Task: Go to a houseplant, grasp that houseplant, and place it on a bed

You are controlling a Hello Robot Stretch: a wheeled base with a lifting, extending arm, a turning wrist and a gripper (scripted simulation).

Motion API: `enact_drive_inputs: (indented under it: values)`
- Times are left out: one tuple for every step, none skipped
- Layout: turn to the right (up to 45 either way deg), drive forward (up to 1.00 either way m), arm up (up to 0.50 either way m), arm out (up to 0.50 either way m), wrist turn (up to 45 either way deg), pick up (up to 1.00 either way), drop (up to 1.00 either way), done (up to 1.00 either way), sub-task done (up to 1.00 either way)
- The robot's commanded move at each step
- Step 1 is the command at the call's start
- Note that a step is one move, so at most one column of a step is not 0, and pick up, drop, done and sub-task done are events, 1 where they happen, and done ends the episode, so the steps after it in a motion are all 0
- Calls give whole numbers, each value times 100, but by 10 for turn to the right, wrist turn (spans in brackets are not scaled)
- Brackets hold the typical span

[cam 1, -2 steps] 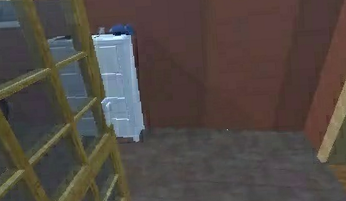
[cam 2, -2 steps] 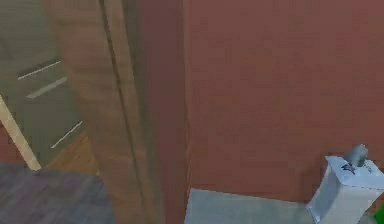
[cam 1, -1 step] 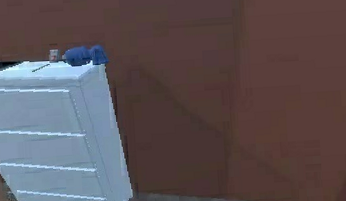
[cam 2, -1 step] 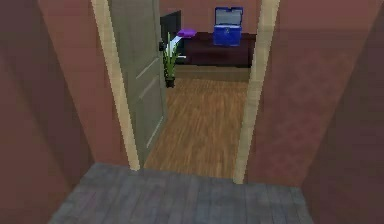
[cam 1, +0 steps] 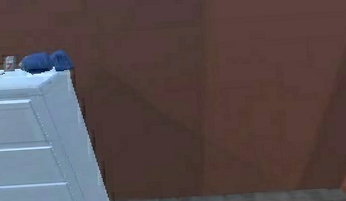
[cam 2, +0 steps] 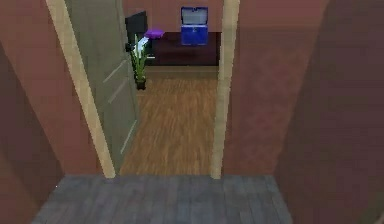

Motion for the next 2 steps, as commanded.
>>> enact_drive_inputs:
  values:
    - [0,45,0,0,0,0,0,0,0]
    - [-450,0,0,0,0,0,0,0,0]
